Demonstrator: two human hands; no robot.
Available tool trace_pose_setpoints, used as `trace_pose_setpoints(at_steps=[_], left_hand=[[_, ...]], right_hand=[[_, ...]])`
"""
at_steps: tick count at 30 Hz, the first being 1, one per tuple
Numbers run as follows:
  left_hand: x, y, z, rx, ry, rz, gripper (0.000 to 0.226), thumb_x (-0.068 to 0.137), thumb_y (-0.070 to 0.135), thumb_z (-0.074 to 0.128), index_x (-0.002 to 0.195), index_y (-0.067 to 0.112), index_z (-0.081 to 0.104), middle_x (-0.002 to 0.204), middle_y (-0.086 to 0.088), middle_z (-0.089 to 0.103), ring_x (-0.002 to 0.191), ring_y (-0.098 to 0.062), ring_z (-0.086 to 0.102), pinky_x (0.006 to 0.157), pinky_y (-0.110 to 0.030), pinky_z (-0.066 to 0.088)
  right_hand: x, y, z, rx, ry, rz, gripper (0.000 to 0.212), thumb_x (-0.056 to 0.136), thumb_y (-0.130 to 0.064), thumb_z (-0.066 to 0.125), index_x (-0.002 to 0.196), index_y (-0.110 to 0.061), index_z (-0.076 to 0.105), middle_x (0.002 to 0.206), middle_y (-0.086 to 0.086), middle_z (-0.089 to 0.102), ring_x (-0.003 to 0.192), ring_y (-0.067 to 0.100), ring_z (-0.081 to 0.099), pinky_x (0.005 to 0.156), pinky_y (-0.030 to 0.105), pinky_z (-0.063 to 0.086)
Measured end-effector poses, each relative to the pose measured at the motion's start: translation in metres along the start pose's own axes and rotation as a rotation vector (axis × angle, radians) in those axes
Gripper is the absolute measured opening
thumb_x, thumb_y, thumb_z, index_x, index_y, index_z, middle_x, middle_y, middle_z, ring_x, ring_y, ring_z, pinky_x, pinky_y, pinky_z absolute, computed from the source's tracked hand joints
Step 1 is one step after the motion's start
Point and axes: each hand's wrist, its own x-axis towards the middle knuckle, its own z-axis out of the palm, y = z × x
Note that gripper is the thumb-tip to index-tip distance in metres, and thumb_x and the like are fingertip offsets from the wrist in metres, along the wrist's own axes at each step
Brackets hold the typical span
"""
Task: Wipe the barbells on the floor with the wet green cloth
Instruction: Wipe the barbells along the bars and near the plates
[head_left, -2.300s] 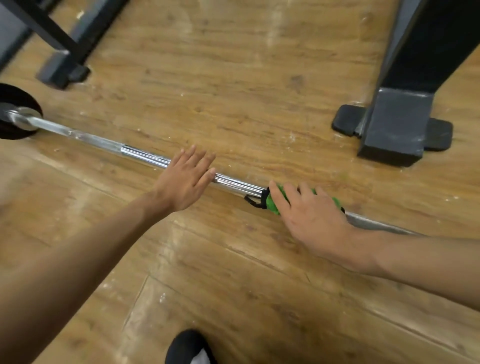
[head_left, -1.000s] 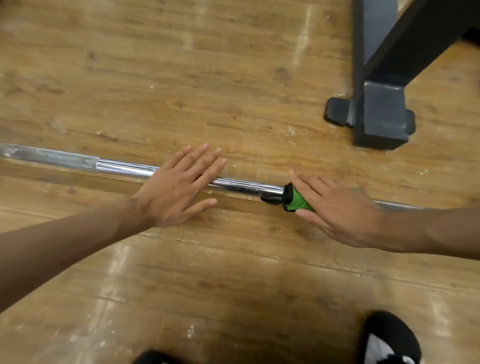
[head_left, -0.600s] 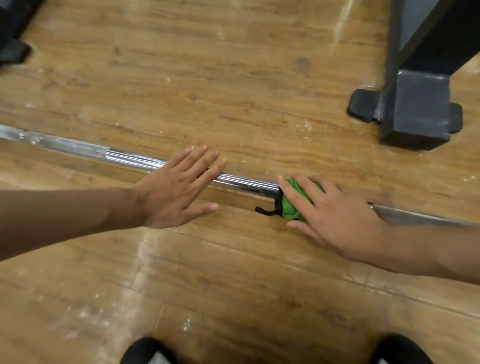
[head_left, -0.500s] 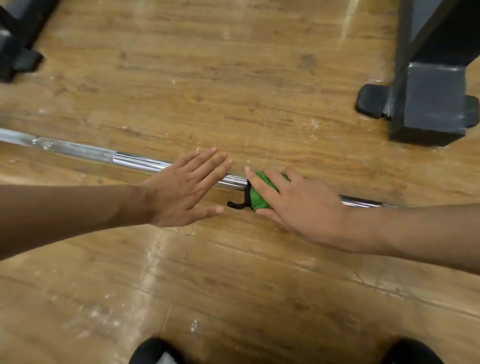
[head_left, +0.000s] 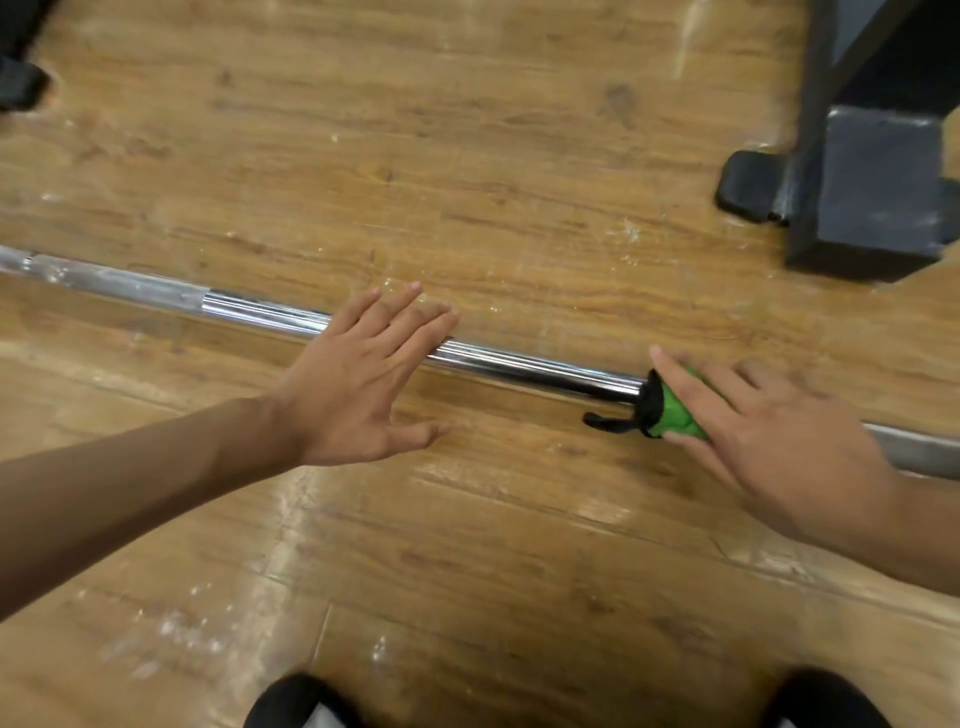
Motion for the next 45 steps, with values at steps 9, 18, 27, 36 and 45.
trace_pose_setpoints(at_steps=[9,18,27,36,45], left_hand=[[0.002,0.008,0.001,-0.085,0.045,-0.044,0.082,0.103,0.069,0.021,0.152,0.009,0.047,0.149,-0.009,0.055,0.141,-0.034,0.046,0.109,-0.052,0.035],[-0.014,0.017,0.004,-0.121,0.094,-0.059,0.081,0.100,0.070,0.027,0.151,0.009,0.046,0.155,-0.009,0.051,0.144,-0.037,0.044,0.117,-0.054,0.030],[-0.043,0.031,0.004,-0.107,0.029,-0.053,0.089,0.099,0.073,0.023,0.163,0.011,0.030,0.168,-0.008,0.031,0.156,-0.033,0.026,0.123,-0.056,0.025],[-0.076,0.042,0.004,-0.159,0.020,-0.007,0.089,0.103,0.067,0.022,0.165,0.004,0.015,0.174,-0.012,0.010,0.161,-0.031,0.008,0.126,-0.060,0.020],[-0.097,0.047,0.011,-0.154,0.038,0.046,0.088,0.103,0.064,0.024,0.163,0.000,0.018,0.173,-0.016,0.011,0.160,-0.036,0.011,0.125,-0.061,0.021]], right_hand=[[0.102,-0.090,-0.007,0.033,0.008,-0.016,0.073,0.103,-0.057,0.017,0.166,-0.021,0.009,0.154,0.000,0.048,0.120,0.030,0.059,0.073,0.038,0.052],[-0.027,0.003,0.000,0.074,0.029,0.049,0.062,0.109,-0.048,0.037,0.163,-0.019,0.027,0.130,0.011,0.065,0.092,0.032,0.065,0.065,0.045,0.061],[0.005,-0.056,-0.015,0.010,-0.042,-0.019,0.078,0.102,-0.062,0.022,0.161,-0.013,0.032,0.132,0.017,0.063,0.108,0.035,0.064,0.071,0.042,0.059],[0.077,-0.134,-0.012,0.142,-0.098,-0.154,0.070,0.106,-0.053,0.018,0.166,-0.018,0.012,0.166,0.006,0.036,0.147,0.027,0.043,0.106,0.039,0.049],[-0.066,-0.045,-0.013,0.070,-0.164,-0.016,0.067,0.103,-0.051,0.028,0.162,-0.020,0.034,0.145,0.013,0.057,0.120,0.037,0.056,0.092,0.050,0.053]])
